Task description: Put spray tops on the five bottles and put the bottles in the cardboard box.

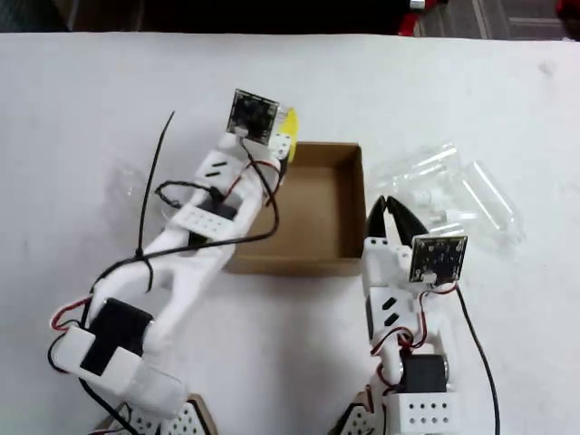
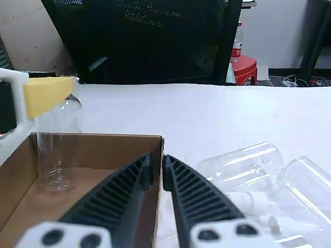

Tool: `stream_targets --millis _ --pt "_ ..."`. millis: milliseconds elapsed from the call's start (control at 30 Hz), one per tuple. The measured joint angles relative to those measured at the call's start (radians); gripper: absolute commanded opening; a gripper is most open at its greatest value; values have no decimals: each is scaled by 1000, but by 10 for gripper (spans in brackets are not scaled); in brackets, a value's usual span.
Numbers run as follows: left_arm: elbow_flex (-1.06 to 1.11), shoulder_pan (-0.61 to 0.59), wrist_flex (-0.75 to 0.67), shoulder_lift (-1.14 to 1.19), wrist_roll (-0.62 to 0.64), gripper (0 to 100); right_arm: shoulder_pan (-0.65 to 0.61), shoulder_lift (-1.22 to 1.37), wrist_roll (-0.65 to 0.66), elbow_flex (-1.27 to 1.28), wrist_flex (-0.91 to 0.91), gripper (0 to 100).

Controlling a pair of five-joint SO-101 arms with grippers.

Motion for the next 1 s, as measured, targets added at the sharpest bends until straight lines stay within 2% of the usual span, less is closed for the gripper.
stream_targets --millis 300,433,667,867,1000 --pt "0 0 -17 9 0 23 0 0 0 0 0 21" --pt "29 -3 -130 9 0 23 0 0 0 0 0 21" --pt "190 -3 -456 9 -2 23 -2 0 0 0 0 21" --pt "238 -8 -497 9 -2 23 -2 23 0 2 -12 22" --pt "262 -14 -497 9 -3 24 -2 91 0 3 -84 22"
